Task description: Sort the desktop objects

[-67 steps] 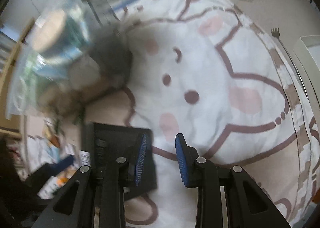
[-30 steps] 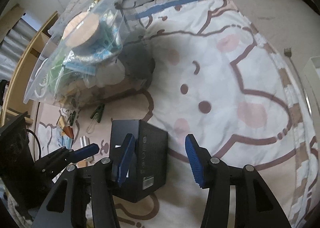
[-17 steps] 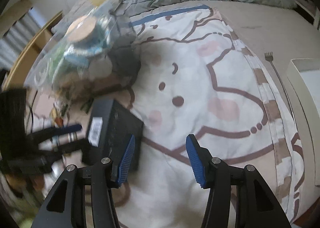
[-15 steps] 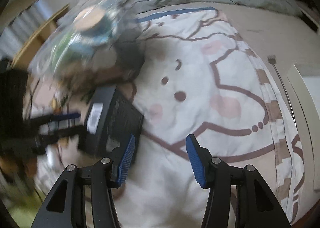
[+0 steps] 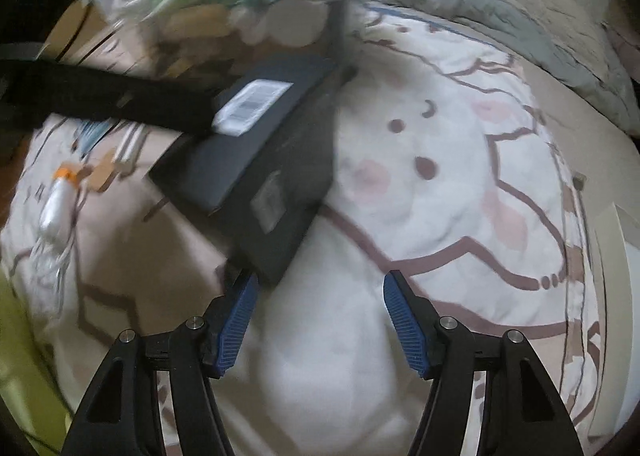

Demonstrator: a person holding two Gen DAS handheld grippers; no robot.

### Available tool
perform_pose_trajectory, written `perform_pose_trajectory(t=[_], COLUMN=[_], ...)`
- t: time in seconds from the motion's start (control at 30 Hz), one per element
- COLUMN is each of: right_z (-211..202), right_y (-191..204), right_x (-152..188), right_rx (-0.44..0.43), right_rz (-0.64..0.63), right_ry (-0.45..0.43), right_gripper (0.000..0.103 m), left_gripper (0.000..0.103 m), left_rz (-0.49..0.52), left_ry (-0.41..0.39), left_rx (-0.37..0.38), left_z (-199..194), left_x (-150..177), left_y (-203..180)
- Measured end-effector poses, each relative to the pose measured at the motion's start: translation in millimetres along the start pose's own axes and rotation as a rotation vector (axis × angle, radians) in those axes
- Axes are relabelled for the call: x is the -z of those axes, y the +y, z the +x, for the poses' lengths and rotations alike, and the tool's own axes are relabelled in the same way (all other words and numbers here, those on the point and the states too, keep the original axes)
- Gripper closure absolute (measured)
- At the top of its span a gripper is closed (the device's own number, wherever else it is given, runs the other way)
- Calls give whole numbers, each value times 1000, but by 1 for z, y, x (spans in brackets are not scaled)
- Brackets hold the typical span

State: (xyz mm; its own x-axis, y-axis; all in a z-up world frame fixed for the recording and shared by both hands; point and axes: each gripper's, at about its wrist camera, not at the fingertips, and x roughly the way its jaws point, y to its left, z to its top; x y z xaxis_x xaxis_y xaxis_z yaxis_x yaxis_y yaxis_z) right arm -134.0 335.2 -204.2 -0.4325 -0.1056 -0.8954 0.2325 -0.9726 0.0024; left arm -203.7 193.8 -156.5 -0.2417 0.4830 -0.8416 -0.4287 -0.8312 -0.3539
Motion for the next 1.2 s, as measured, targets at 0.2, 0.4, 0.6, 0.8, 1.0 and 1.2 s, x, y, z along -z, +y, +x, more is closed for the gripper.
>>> perform_pose_trajectory(t=[0.2, 0.4, 0.6, 0.8, 1.0, 1.2], right_z=[2, 1, 2, 21, 53, 60], right_y=[-15, -11, 23, 36, 30, 25], right_x=[-9, -5, 6, -5, 1, 1], right_rx=[41, -23, -87, -36, 12, -3], right_rz=[82, 39, -108, -124, -82, -64], right_ry=[-28, -81, -156, -206, -101, -59], right_gripper=[38, 35, 14, 0, 0, 0], left_gripper=[32, 29, 27, 27, 26, 23], left_rz=[-32, -47, -49, -47, -50, -41], left_ry=[-8, -8, -8, -10, -7, -5], left_rx=[-9, -9, -7, 7, 25, 24], left_z=[2, 1, 3, 6, 10, 12], left_x=[-5, -7, -7, -10, -12, -13], left_y=[7, 10, 10, 9, 7, 5])
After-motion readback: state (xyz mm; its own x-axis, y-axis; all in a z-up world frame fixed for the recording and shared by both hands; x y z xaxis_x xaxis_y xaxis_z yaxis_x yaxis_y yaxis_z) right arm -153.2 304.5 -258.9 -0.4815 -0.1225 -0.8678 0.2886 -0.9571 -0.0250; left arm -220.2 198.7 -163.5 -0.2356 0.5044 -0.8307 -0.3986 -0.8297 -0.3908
